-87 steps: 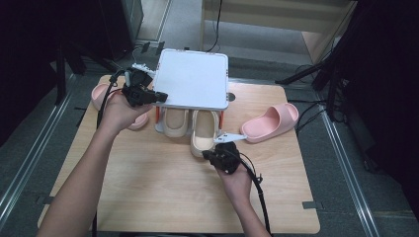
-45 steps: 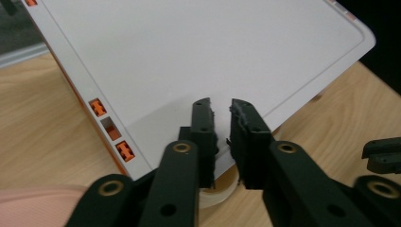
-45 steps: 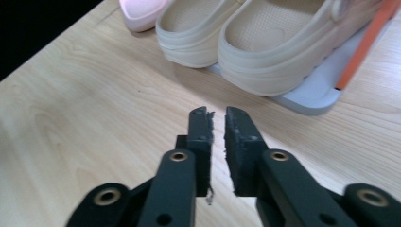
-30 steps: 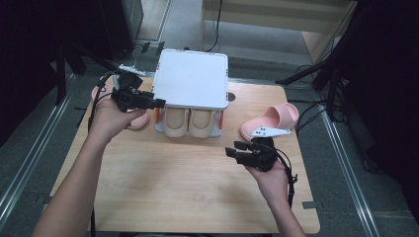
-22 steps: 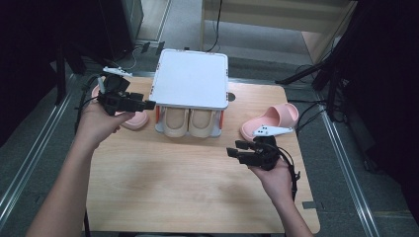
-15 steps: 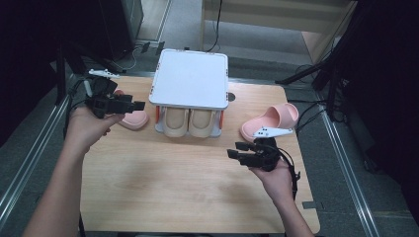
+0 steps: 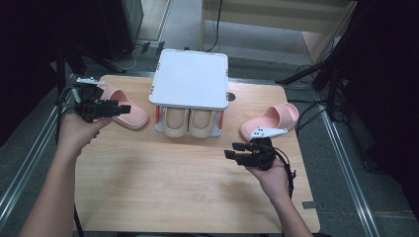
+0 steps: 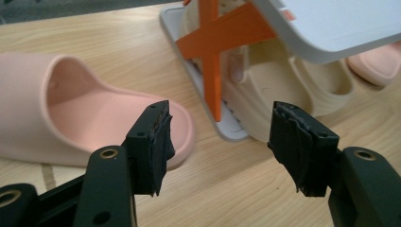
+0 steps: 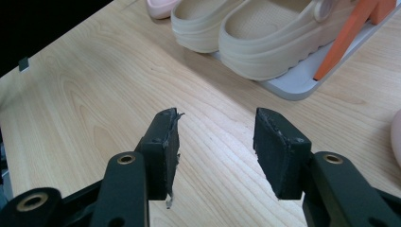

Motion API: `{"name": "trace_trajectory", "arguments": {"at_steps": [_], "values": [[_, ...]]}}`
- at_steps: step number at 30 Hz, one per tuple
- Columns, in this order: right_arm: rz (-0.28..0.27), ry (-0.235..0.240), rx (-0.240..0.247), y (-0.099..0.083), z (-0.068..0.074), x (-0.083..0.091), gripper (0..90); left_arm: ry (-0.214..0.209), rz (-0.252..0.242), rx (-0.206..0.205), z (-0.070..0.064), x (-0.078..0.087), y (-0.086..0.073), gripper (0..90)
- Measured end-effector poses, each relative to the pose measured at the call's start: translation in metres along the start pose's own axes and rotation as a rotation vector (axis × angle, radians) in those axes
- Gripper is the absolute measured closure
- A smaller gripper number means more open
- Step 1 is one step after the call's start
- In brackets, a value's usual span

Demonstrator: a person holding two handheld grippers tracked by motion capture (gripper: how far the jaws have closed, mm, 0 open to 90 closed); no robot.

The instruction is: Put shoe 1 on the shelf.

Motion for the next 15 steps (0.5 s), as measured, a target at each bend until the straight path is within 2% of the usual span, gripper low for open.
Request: {"name": "trace_trajectory", "arguments": {"at_steps": [1,3,9,15], "values": [[-0.002,-0.003,0.002,0.0,-0.001,0.001,51.6,0.0,0.014,0.024,0.006,-0.003,-0.004,40.1],[-0.003,-0.008,0.0,0.0,-0.002,0.002,51.6,0.002,0.024,0.039,0.011,-0.004,-0.006,42.1],[0.002,-0.023,0.002,-0.002,-0.005,0.007,51.6,0.014,0.018,0.039,0.019,-0.01,-0.009,45.7],[-0.006,-0.039,-0.004,-0.004,-0.007,0.011,51.6,0.02,0.062,0.044,0.028,-0.024,-0.02,51.6]]}}
Point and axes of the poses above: each handheld gripper's, and its own axes: x roughly backward along the jaws, y roughly out of its top, z roughly to its left, the point moved 7 cm from there along -x, roughly forward along the jaws, and after that the axes turned 9 degrees about -z, right-handed, at the moved point
